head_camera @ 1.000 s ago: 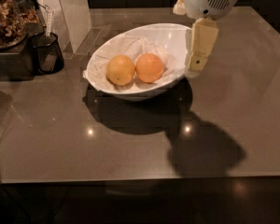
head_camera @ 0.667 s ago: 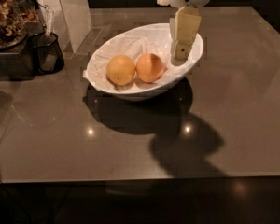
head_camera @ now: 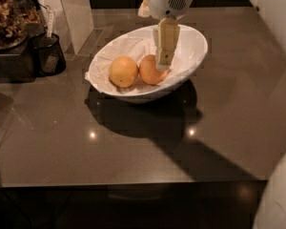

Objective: Pick orange from white bowl

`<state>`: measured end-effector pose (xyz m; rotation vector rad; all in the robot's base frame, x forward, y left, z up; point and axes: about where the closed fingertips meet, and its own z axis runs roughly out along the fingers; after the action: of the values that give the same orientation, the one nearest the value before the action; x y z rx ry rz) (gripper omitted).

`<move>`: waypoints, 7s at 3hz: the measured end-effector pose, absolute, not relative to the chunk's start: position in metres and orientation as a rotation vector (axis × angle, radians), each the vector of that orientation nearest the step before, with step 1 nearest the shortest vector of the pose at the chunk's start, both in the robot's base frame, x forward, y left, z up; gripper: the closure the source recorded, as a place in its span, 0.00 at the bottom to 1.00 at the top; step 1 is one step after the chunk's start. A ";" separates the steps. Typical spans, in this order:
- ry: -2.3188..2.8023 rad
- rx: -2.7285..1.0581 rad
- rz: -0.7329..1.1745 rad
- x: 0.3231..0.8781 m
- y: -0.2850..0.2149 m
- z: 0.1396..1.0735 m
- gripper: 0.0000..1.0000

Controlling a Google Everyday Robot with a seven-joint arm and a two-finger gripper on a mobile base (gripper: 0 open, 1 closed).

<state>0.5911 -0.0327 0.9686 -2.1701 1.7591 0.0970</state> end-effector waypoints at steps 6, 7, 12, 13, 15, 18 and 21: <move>1.775 -2.111 0.266 0.617 -0.030 0.911 0.16; 1.772 -2.117 0.292 0.620 -0.028 0.905 0.11; 1.834 -2.083 0.446 0.622 -0.038 0.862 0.15; 1.835 -2.087 0.493 0.625 -0.034 0.851 0.16; 1.839 -2.081 0.500 0.628 -0.032 0.852 0.40; 1.795 -1.960 0.351 0.609 -0.043 0.893 1.00; 1.424 -1.807 0.314 0.533 -0.053 0.990 1.00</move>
Offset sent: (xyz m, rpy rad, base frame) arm 0.0058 0.0055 -0.0256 0.0254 0.0433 0.0215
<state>0.5328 -0.0530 0.9895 -1.8073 1.4239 0.3143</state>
